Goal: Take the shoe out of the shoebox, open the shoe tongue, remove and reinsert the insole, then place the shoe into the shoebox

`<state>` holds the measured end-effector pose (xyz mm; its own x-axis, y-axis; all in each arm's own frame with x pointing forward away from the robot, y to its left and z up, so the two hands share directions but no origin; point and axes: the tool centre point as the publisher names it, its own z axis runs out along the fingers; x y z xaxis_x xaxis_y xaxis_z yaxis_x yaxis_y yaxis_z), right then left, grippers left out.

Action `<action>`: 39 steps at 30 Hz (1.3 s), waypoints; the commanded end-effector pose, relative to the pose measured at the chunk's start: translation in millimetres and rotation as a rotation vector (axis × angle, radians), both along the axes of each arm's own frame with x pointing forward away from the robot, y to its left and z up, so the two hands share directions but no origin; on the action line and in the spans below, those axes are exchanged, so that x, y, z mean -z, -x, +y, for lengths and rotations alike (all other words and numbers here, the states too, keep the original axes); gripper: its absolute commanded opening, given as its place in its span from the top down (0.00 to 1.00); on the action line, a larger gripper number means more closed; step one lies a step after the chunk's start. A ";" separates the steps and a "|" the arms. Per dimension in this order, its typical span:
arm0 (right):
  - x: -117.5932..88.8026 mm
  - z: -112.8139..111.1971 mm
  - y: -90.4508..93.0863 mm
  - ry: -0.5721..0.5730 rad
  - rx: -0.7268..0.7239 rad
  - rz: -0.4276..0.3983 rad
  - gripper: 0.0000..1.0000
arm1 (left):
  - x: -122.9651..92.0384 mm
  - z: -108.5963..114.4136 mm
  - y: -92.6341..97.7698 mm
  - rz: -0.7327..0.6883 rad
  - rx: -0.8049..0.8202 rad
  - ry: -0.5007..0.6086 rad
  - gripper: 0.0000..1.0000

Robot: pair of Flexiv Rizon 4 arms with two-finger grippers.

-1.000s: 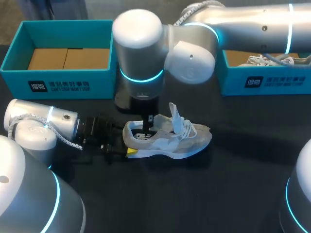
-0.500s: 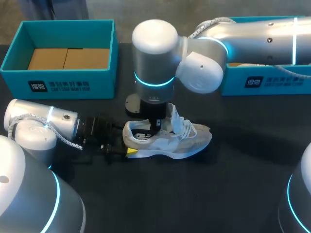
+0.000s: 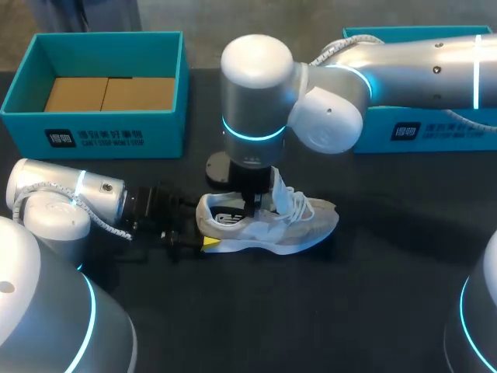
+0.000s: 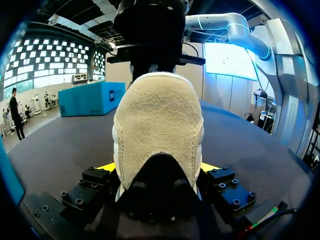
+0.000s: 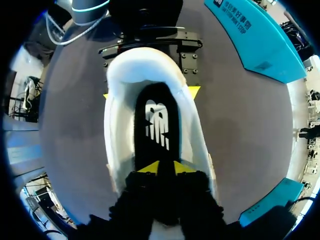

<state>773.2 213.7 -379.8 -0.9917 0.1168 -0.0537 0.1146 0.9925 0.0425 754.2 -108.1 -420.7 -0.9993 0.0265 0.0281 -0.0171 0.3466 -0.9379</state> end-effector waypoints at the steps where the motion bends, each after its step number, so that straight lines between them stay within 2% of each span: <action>1: -0.2 3.8 -6.3 0.011 -0.002 -0.009 0.62 | 2.7 1.4 1.8 -0.001 -0.001 0.000 1.00; 8: 5.3 5.3 -10.2 0.001 -0.020 -0.005 0.58 | 2.7 1.4 1.8 -0.001 -0.001 0.000 1.00; 25: 27.4 -1.1 -5.4 -0.029 -0.019 0.042 0.55 | 2.7 1.4 1.8 -0.001 -0.001 0.000 1.00; 39: 40.9 0.8 6.8 -0.049 -0.028 0.106 0.58 | 2.7 1.4 1.8 -0.001 -0.001 0.000 1.00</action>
<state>769.0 213.2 -407.5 -0.9946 0.0916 0.0480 0.0953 0.9921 0.0813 754.3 -108.1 -421.0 -0.9992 0.0262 0.0288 -0.0179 0.3464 -0.9379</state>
